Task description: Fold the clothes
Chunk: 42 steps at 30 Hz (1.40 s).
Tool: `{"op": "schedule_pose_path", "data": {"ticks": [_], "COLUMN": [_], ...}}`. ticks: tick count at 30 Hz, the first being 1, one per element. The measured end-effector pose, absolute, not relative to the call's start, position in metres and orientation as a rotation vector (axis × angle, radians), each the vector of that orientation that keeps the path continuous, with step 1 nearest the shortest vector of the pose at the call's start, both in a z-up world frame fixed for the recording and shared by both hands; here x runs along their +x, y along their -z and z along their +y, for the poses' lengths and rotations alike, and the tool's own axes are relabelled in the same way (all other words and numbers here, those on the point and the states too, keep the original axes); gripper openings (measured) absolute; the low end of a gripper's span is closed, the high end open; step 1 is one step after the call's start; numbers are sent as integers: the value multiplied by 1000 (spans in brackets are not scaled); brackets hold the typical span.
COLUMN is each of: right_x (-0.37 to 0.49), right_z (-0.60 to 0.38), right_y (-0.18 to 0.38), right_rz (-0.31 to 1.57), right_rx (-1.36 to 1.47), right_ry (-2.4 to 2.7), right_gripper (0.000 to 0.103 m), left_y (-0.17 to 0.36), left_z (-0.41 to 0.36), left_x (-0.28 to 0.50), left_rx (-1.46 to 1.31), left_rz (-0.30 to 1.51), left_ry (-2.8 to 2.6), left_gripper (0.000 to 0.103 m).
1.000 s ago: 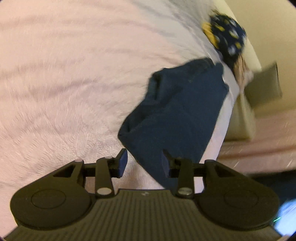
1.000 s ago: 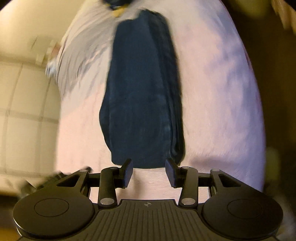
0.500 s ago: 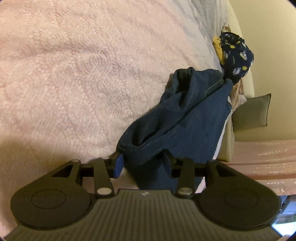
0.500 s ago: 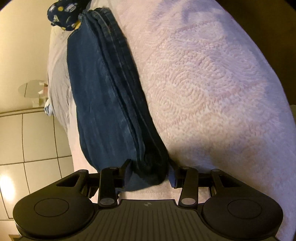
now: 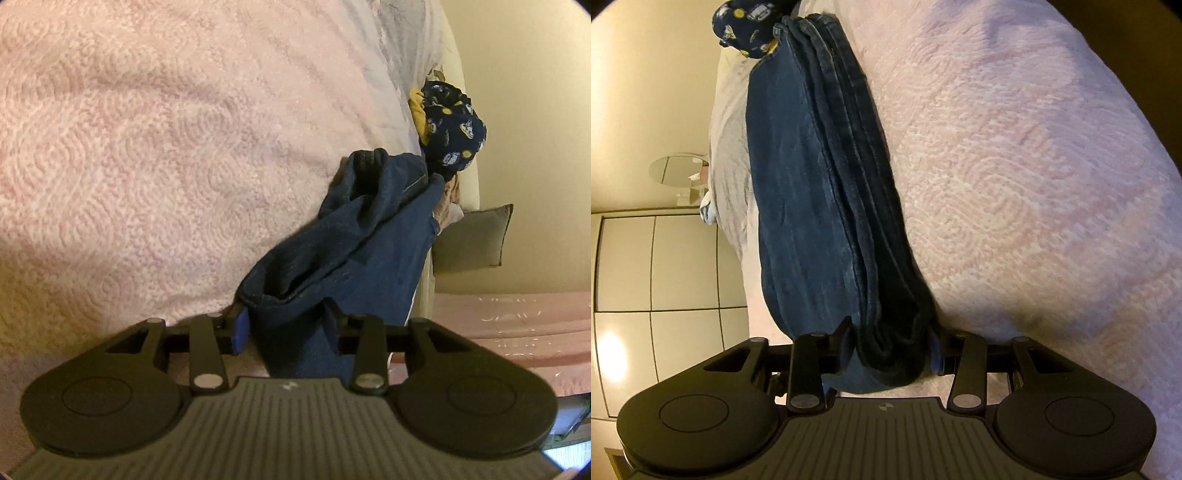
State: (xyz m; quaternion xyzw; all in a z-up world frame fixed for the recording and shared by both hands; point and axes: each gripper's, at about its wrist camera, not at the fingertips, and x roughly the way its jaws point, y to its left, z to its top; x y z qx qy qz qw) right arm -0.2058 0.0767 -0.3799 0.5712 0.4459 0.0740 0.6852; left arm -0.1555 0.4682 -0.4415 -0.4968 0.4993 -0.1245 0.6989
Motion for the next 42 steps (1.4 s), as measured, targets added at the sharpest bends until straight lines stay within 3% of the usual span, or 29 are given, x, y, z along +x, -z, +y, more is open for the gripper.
{"op": "schedule_pose_path", "data": {"ticks": [1, 2, 4, 8, 14, 18, 21, 22, 24, 26, 28, 36, 42], "right_x": [-204, -204, -204, -210, -236, -271, -279, -278, -275, -275, -265, -223, -191], "right_z": [77, 76, 74, 67, 49, 33, 28, 27, 27, 26, 21, 3, -12], "right_y": [378, 376, 371, 352, 327, 329, 350, 356, 365, 366, 352, 297, 257], "right_rz": [1011, 1020, 1031, 1022, 1037, 1114, 1141, 1144, 1137, 1138, 1160, 1250, 1318], "right_rx": [1269, 1252, 1236, 1208, 1188, 1189, 1217, 1228, 1214, 1172, 1203, 1324, 1417], "right_ry": [-162, -167, -185, -237, -267, -266, -207, -197, -201, -224, -226, -236, -241], "right_gripper": [32, 28, 25, 20, 18, 19, 25, 35, 37, 34, 23, 18, 18], "left_y": [440, 438, 433, 413, 385, 401, 418, 424, 429, 428, 422, 318, 263], "left_z": [469, 469, 470, 467, 452, 445, 439, 437, 435, 434, 435, 429, 413], "left_x": [-156, -157, -161, -174, -227, -278, -279, -279, -275, -274, -280, -264, -220], "left_rx": [-1106, -1108, -1118, -1102, -1108, -1161, -1163, -1164, -1148, -1120, -1122, -1114, -1120], "left_rz": [1108, 1101, 1078, 1012, 949, 1012, 1042, 1052, 1056, 1053, 1037, 907, 951], "left_ry": [283, 290, 306, 352, 405, 343, 299, 284, 283, 295, 313, 397, 344], "left_gripper": [31, 28, 20, 17, 17, 18, 23, 25, 26, 24, 19, 17, 17]}}
